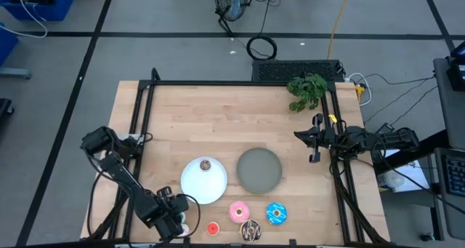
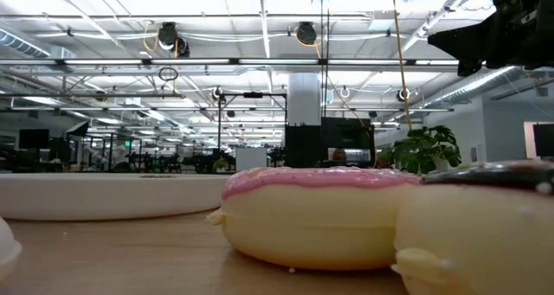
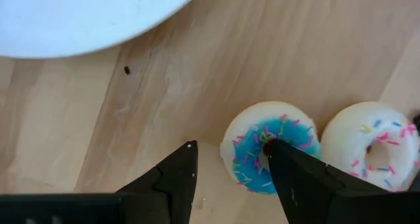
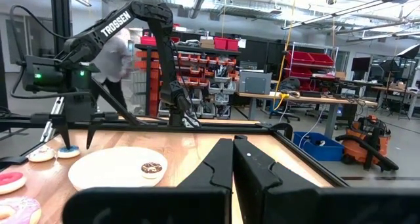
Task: Pick & Place donuts
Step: Put the small blue donut on the white plate
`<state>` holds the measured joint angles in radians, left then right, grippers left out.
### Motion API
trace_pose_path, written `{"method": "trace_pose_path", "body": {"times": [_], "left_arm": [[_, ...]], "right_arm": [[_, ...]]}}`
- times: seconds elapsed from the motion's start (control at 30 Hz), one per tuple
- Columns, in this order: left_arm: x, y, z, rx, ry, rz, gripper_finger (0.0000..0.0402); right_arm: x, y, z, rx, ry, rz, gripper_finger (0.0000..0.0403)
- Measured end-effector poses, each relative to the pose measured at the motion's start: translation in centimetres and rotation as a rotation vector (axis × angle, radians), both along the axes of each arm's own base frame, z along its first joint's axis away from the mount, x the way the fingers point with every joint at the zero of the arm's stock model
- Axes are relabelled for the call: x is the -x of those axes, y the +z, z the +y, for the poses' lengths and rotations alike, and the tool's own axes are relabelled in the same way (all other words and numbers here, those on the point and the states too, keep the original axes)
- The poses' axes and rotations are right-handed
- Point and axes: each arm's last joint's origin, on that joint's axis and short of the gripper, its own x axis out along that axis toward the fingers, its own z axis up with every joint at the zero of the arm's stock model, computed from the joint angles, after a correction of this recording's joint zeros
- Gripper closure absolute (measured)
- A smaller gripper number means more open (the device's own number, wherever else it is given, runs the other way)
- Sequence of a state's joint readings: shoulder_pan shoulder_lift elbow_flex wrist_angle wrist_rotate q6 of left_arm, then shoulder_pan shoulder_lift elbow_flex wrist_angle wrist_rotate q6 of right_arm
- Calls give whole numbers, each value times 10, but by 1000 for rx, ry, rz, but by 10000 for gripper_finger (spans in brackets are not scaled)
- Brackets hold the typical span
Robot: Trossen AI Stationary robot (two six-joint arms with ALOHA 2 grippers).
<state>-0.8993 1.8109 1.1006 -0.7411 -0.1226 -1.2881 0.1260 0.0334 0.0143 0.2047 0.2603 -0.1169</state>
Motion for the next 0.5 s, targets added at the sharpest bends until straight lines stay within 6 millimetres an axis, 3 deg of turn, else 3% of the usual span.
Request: {"method": "trace_pose_path", "body": {"times": [0.2,0.5], "left_arm": [[0,-13,-3,-23,-20,18,215],[-1,-15,-5,-20,-42,10,228]], "right_arm": [[0,0,0,0,0,0,403],[0,0,0,0,0,0,403]]}}
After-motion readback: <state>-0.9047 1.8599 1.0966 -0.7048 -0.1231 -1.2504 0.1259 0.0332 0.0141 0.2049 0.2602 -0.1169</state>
